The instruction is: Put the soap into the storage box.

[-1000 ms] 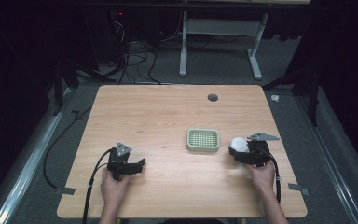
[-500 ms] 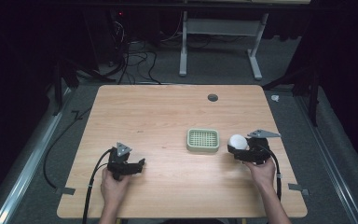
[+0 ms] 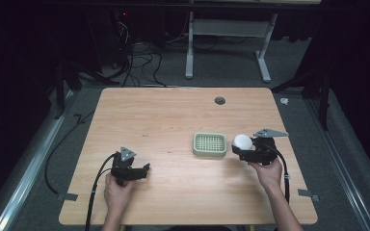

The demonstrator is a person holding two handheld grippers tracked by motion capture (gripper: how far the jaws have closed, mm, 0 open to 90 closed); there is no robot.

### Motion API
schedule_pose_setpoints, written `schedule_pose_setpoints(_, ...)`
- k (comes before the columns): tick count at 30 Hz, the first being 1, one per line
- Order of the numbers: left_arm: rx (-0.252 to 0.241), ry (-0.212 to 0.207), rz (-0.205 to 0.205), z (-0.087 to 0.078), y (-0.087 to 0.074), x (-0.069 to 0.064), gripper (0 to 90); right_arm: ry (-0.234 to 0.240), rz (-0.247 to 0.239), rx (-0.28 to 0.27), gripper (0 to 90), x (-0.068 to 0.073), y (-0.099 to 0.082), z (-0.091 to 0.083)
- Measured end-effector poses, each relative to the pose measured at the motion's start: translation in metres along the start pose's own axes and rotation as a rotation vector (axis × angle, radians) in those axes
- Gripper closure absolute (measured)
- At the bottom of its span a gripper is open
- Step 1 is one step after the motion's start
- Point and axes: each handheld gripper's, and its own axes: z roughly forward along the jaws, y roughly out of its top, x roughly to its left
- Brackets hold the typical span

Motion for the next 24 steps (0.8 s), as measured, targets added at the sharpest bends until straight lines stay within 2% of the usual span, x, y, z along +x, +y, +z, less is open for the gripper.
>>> schedule_pose_setpoints(13, 0.0, 0.0, 0.0, 0.0, 0.0, 0.0, 17.3, 0.034, -0.036, 0.008, 24.1, 0.01, 0.016, 0.011)
schedule_pose_setpoints(24, 0.0, 0.0, 0.0, 0.0, 0.0, 0.0, 17.3, 0.048, -0.048, 0.034, 24.1, 0.016, 0.018, 0.026)
